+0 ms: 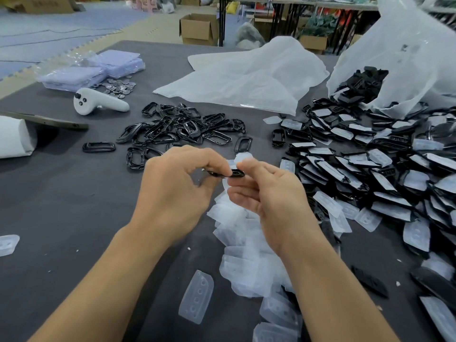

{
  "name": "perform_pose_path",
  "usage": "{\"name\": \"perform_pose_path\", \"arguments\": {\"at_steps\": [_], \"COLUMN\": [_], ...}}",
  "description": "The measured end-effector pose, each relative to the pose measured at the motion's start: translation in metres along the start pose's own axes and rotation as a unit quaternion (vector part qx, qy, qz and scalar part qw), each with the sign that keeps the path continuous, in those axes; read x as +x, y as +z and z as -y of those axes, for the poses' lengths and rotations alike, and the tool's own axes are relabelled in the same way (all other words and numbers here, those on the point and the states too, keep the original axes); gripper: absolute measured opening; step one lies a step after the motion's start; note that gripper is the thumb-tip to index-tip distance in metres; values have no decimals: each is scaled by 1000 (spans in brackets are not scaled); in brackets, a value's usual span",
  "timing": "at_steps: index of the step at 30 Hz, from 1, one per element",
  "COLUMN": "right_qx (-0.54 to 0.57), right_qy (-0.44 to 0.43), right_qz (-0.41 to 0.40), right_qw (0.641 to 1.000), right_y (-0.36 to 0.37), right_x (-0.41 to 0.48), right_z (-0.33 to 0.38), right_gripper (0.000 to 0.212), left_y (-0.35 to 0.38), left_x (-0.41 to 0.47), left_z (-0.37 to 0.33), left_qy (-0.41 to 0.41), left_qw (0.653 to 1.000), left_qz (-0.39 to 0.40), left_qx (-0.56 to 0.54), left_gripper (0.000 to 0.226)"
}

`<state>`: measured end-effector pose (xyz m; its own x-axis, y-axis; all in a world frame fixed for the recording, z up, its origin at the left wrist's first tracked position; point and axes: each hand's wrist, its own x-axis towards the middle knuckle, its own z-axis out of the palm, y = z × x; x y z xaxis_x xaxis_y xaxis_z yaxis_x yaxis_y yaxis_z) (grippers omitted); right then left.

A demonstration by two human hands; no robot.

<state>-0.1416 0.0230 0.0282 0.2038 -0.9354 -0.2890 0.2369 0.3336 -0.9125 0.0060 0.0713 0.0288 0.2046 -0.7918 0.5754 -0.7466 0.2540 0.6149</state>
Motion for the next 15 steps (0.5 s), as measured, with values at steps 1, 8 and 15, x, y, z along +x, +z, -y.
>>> {"name": "perform_pose_path", "arguments": {"at_steps": [1, 8, 15], "right_qx": [-14, -18, -117], "right_qy": [1, -60, -131], "right_qz": [-6, -61, -82], "right_qw": [1000, 996, 981], "right_y": [0, -6, -6], "right_x": [0, 5, 3], "right_z": [-2, -2, -5], "right_gripper": [15, 12, 12], "left_y": [0, 4, 17], "left_x": [0, -1, 2], "left_z": [0, 0, 7], "left_qy": [13, -36, -302], "left_qw": [1000, 999, 904], "left_qz": [2, -26, 149], "left_qx": [2, 0, -264], "left_gripper": [46, 43, 18]}}
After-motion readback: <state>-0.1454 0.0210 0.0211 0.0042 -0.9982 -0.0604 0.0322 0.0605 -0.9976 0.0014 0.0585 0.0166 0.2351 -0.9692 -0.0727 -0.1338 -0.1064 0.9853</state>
